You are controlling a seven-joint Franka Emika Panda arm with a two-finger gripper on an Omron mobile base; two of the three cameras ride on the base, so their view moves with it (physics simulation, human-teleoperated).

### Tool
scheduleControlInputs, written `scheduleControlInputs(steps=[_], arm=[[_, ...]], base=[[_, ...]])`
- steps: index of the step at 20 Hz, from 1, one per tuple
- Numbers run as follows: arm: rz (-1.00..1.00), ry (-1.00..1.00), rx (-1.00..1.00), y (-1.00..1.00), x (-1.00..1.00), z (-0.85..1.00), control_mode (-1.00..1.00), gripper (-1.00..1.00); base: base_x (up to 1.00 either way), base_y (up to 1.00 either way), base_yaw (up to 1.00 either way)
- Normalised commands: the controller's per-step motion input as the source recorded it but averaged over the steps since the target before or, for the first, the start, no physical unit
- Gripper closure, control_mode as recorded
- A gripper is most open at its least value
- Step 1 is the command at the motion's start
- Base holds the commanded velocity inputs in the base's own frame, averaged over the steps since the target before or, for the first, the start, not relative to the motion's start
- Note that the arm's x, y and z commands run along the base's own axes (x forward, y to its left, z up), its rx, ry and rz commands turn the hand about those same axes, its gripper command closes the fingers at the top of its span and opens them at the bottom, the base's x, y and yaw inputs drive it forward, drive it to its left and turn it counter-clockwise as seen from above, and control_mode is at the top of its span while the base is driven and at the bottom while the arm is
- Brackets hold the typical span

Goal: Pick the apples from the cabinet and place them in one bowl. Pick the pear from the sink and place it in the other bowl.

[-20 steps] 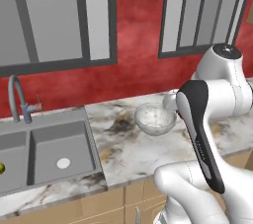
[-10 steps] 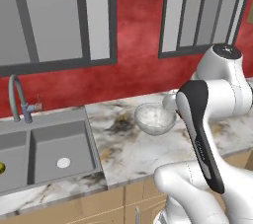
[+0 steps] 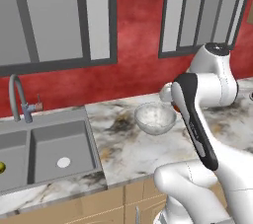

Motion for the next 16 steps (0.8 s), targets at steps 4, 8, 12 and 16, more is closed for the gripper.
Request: scheduleControlInputs(steps=[4, 8, 12, 16], arm=[[0.02, 0.04, 0.1, -0.3, 0.25, -0.16, -1.0, 1.0], [0.0, 0.08, 0.02, -0.16, 0.21, -0.06, -1.0, 1.0], [-0.01, -0.05, -0.05, 0.16, 0.13, -0.24, -1.0, 1.0], [-0.07, 0.0, -0.13, 0.38, 0.28, -0.12, -1.0, 1.0]], base=[[0.0, 0.0, 0.0], [0.0, 0.0, 0.0], [0.0, 0.0, 0.0], [0.0, 0.0, 0.0]])
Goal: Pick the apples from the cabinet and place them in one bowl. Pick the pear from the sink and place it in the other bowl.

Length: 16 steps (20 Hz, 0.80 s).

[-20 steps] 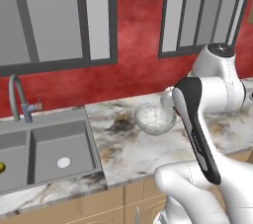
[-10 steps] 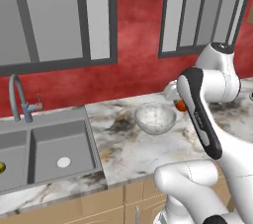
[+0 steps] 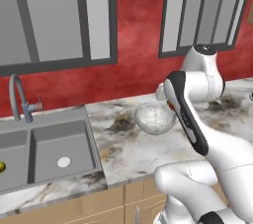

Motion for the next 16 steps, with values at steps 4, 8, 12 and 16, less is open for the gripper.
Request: scheduleControlInputs(steps=[4, 8, 12, 16], arm=[[-0.06, 0.0, -0.1, 0.14, 0.51, -0.06, -1.0, 1.0], [-0.01, 0.06, 0.0, -0.09, 0.53, 0.0, -1.0, 1.0], [0.0, 0.18, 0.02, -0.02, 0.34, 0.0, -1.0, 1.0], [0.0, 0.17, 0.04, 0.0, 0.05, 0.0, -1.0, 1.0]], base=[[0.0, 0.0, 0.0], [0.0, 0.0, 0.0], [0.0, 0.0, 0.0], [0.0, 0.0, 0.0]])
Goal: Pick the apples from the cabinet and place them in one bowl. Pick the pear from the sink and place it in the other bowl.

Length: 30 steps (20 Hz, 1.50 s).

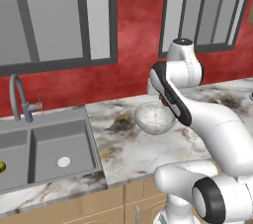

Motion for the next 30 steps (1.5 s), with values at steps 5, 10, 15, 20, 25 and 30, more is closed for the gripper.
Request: scheduleControlInputs(steps=[5, 10, 15, 20, 25, 30], arm=[[0.0, 0.06, 0.0, 0.0, 0.2, -0.18, -1.0, 1.0], [0.0, -0.02, -0.05, 0.06, 0.13, -0.51, -1.0, 1.0], [0.0, -0.01, -0.03, 0.06, 0.31, -0.59, -1.0, 1.0], [0.0, 0.0, 0.0, 0.0, 0.47, -0.23, -1.0, 1.0], [0.0, 0.1, 0.09, -0.05, 0.25, 0.0, -1.0, 1.0], [0.0, 0.08, 0.08, -0.04, 0.13, 0.0, -1.0, 1.0]], base=[[0.0, 0.0, 0.0], [0.0, 0.0, 0.0], [0.0, 0.0, 0.0], [0.0, 0.0, 0.0], [0.0, 0.0, 0.0], [0.0, 0.0, 0.0]])
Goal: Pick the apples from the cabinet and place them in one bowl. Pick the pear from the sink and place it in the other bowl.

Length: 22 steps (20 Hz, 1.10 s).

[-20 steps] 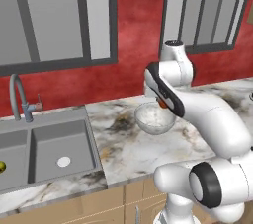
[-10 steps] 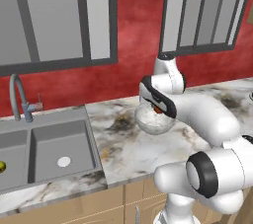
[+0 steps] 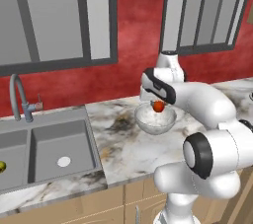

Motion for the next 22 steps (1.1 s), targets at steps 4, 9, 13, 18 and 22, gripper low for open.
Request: scheduleControlInputs(steps=[4, 9, 13, 18, 22], arm=[[0.0, 0.03, 0.09, -0.07, 0.01, -0.04, -1.0, 1.0], [0.0, 0.0, 0.0, 0.0, 0.13, -0.12, -1.0, 1.0], [0.0, -0.01, 0.0, 0.0, 0.18, -0.08, -1.0, 1.0], [0.0, -0.03, 0.0, 0.0, 0.31, -0.04, -1.0, 1.0], [0.0, -0.06, 0.0, 0.0, 0.15, 0.0, -1.0, 1.0]], base=[[0.0, 0.0, 0.0], [0.0, 0.0, 0.0], [0.0, 0.0, 0.0], [0.0, 0.0, 0.0], [0.0, 0.0, 0.0]])
